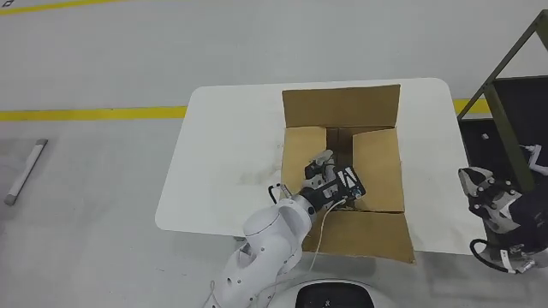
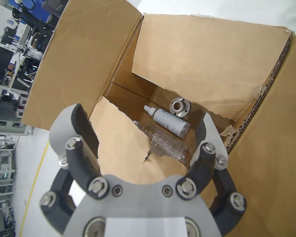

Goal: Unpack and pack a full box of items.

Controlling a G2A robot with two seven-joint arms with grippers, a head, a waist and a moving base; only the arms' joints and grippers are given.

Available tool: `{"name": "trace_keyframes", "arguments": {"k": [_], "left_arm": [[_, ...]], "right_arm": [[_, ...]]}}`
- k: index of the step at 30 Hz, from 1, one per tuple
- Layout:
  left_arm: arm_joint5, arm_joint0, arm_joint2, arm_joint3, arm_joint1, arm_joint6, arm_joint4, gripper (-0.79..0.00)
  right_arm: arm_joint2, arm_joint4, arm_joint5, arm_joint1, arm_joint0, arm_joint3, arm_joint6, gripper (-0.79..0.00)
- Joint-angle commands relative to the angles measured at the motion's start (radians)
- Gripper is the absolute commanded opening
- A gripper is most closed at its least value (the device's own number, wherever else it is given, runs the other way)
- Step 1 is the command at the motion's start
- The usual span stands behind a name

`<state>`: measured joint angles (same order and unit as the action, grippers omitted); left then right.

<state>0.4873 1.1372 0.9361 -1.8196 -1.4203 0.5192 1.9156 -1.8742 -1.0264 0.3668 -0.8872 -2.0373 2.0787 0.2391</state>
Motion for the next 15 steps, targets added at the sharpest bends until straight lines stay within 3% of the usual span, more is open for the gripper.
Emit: {"name": "trace_keyframes", "arguments": {"k": [1, 15], "left_arm": [[0.000, 0.000, 0.000, 0.000, 0.000, 0.000, 0.000, 0.000], [-0.054, -0.011, -0.039, 0.038, -0.007, 0.035, 0.072, 0.000]], "right_arm": [[0.013, -0.006, 0.000, -0.004, 0.003, -0.002, 0.016, -0.785], [0.095, -0.084, 0.013, -0.025, 0.032, -0.013, 0.076, -0.785]]}}
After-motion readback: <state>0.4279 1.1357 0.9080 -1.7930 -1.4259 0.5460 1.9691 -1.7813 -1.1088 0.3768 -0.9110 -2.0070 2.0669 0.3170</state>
